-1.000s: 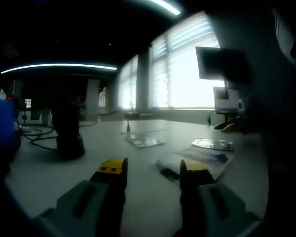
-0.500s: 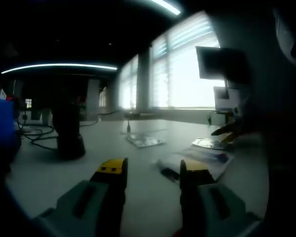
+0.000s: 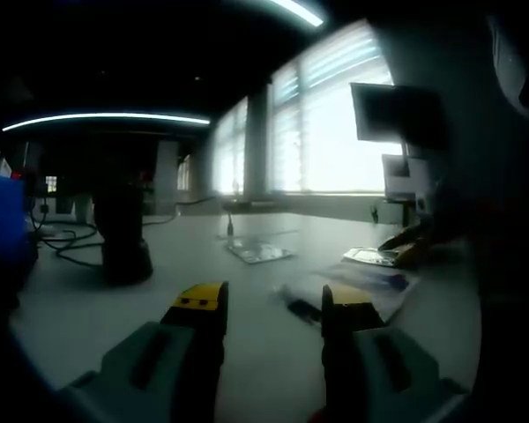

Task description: Clip sheet goods on table flip sheet goods clip sheet goods scan sheet goods put sheet goods back to table

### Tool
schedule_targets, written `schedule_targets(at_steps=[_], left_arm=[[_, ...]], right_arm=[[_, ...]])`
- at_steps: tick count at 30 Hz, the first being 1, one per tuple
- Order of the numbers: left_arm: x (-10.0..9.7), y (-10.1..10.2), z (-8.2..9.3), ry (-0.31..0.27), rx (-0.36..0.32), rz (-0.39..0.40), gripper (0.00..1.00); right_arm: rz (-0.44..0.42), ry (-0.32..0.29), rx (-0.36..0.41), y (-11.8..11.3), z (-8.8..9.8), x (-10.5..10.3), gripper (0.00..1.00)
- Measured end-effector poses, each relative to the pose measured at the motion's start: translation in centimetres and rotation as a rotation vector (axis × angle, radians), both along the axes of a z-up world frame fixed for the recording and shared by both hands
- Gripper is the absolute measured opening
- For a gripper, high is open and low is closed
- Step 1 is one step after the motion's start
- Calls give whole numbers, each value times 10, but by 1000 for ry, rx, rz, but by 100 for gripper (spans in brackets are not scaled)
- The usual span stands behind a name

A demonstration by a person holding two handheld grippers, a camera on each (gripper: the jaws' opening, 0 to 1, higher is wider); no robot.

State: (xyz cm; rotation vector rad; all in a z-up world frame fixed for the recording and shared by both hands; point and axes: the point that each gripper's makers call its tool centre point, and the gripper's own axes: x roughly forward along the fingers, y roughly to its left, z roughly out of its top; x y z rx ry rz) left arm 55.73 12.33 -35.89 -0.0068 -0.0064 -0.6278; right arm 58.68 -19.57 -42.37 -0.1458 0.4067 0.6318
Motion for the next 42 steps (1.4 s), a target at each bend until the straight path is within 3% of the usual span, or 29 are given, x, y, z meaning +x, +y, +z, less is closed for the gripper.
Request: schedule_targets(at_steps=[25,42], left_arm=[[-1,-1,1,-3,-6,-5,35],[-2,-1,2,-5,-11,-12,35]], right_arm=[[-242,16,-11,-6,1,-12,55],[-392,31,-3,-20,2,-39,50]])
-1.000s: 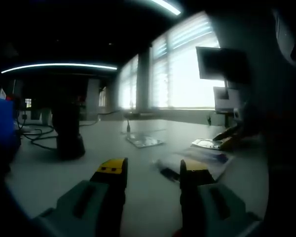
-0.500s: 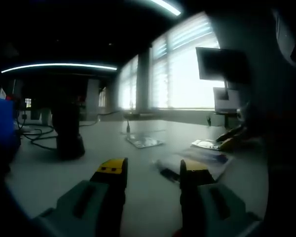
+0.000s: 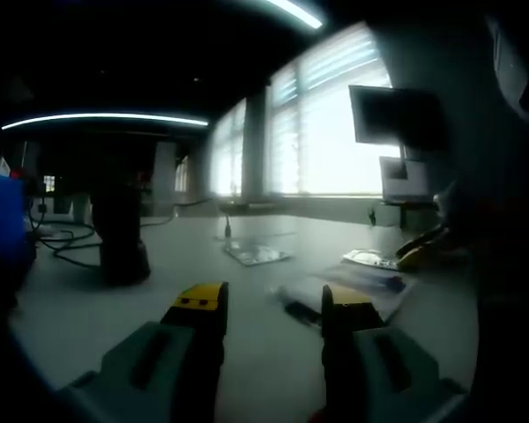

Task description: Clip sheet goods on table flip sheet goods clip sheet goods scan sheet goods put sheet goods back to table

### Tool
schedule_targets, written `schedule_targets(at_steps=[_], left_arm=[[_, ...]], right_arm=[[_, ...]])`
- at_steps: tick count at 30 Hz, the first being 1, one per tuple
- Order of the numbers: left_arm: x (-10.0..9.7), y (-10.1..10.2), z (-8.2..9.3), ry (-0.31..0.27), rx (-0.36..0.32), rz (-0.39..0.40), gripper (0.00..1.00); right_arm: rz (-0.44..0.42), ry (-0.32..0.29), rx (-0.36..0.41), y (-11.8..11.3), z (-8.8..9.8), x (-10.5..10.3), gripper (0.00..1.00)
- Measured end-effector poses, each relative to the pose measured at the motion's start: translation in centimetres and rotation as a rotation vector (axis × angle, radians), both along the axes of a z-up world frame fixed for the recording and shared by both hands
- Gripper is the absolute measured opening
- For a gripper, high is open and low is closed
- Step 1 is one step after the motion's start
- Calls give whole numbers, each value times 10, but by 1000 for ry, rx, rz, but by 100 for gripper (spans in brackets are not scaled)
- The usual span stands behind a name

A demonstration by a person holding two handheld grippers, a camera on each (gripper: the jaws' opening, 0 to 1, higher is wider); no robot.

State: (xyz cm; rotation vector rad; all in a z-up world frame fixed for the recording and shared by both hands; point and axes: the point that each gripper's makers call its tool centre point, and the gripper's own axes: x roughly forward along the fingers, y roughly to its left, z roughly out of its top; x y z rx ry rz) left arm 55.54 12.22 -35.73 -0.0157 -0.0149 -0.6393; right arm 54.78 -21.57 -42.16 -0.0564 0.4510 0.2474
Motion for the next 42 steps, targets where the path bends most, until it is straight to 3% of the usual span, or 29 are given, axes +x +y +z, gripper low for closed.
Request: schedule_targets(at_steps=[14,16,17,21,27,35,39,42], left_arm=[[0,0,-1,0,3,-1,35],[0,0,-1,0,3,1,35],[0,0,-1,1,4,1,35],[0,0,-1,1,6,3,35],[0,0,-1,2,8,3,35],[0,0,-1,2,7,3,35],[0,0,0,1,6,3,35],[0,0,0,-1,4,4,35]], right_arm=[[-36,-4,2,1,1,-4,51],[-23,-26,78,9,9,-1,56],[-19,-40,81,9,13,0,56],[-21,-92,12,1,27,5,55],[-18,-114,22,-10,40,18,52],[22,-94,30,-18,44,40,47],[60,-67,73,-10,39,47,43],[74,-66,37,-12,37,54,42]])
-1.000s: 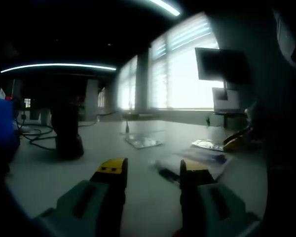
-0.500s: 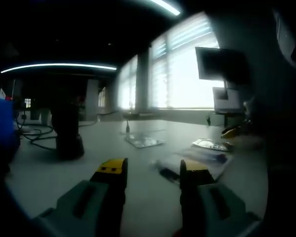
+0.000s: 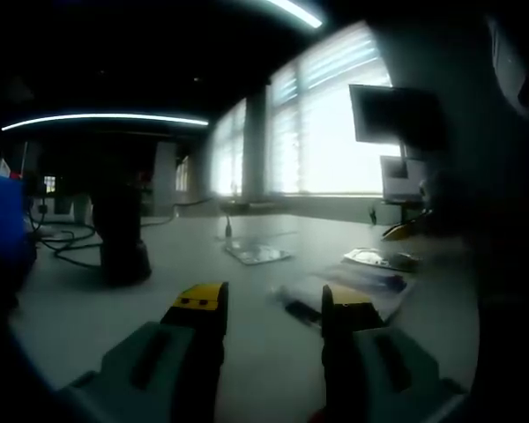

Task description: Clip sheet goods on table flip sheet goods clip sheet goods scan sheet goods put sheet goods back to table

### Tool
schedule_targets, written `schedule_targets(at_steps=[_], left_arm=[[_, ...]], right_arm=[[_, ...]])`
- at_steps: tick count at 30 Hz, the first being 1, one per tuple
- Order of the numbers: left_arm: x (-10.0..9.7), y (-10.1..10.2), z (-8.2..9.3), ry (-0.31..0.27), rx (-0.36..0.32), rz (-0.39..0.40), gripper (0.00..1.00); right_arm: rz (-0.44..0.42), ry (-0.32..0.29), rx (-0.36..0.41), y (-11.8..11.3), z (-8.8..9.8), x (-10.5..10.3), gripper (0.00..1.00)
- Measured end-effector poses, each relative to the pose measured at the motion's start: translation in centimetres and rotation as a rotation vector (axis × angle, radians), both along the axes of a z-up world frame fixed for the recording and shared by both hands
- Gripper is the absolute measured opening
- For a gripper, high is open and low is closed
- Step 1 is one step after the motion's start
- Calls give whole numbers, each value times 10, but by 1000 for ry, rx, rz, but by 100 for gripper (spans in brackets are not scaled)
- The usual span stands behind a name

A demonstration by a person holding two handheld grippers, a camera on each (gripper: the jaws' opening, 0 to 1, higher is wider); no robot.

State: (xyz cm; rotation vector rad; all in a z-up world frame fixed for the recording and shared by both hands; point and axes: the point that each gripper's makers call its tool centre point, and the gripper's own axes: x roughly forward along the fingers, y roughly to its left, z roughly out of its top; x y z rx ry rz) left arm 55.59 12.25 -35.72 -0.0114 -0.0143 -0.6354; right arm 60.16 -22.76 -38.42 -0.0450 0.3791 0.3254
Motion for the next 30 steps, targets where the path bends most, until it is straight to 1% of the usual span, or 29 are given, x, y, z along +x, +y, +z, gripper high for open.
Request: schedule_targets(at_steps=[3,7,9,13,16,19,23,25,30], left_arm=[[0,0,0,0,-1,0,35],[0,0,0,-1,0,-3,35],[0,0,0,-2,-1,-2,35],[0,1,1,-5,-5,3,35],[0,1,2,-6,-7,5,35],[0,1,2,-6,-6,2,35],[0,1,2,-8,-7,1,35],[0,1,2,-8,-7,4,35],[0,1,1,-7,-5,4,35]], right_arm=[[11,9,-10,-3,1,9,42],[50,31,-63,-3,0,19,41],[59,34,-74,-4,1,25,41],[59,57,-43,-5,-4,34,39],[70,73,-71,-6,-10,36,39],[68,80,-71,-9,-9,39,39],[69,98,-36,-10,-9,42,38],[70,97,-46,-10,-9,43,37],[94,122,-71,-11,-13,51,36]])
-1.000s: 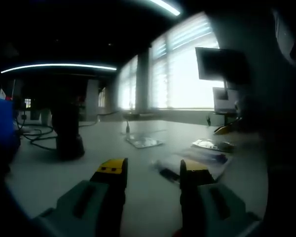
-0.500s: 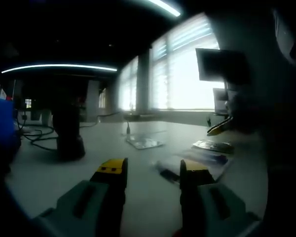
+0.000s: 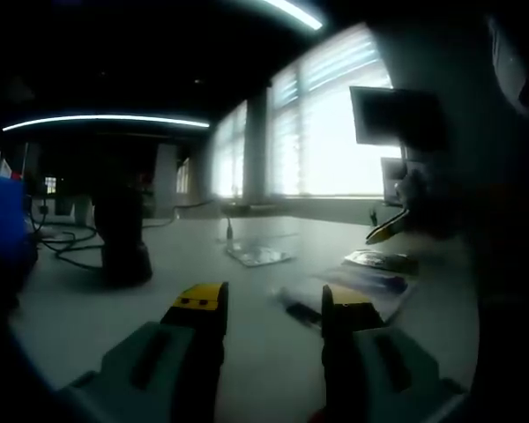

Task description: Clip sheet goods on table flip sheet goods clip sheet goods scan sheet goods put sheet goods back to table

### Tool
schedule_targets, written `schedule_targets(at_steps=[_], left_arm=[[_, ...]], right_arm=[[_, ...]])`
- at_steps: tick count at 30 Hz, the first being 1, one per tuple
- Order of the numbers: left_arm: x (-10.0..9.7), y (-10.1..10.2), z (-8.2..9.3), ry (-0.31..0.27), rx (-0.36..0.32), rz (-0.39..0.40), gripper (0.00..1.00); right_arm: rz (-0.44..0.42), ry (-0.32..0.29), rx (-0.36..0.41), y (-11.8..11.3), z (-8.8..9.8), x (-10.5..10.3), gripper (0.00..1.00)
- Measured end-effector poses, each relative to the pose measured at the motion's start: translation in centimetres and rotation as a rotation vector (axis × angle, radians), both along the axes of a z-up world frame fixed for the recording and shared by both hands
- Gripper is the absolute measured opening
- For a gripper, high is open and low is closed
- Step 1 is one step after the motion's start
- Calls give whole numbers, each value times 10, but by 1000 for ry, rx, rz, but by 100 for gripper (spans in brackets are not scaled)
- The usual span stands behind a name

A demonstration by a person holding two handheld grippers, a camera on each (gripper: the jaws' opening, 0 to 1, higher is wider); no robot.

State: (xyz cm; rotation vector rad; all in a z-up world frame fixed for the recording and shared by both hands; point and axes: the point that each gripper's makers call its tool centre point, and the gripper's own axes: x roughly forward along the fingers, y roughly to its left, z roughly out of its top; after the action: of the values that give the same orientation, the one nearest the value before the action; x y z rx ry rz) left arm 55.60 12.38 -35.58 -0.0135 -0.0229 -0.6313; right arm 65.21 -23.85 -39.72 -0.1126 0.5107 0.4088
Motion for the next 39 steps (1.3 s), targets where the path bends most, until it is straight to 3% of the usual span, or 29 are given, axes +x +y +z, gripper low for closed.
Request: schedule_targets(at_steps=[12,18,39], left_arm=[[1,1,-1,3,4,5,35],[1,1,-1,4,1,7,35],[1,1,-1,5,-1,7,35]], right_arm=[[48,68,-41,2,-16,5,31],[41,80,-11,2,-16,6,30],[84,174,-50,8,-27,3,28]])
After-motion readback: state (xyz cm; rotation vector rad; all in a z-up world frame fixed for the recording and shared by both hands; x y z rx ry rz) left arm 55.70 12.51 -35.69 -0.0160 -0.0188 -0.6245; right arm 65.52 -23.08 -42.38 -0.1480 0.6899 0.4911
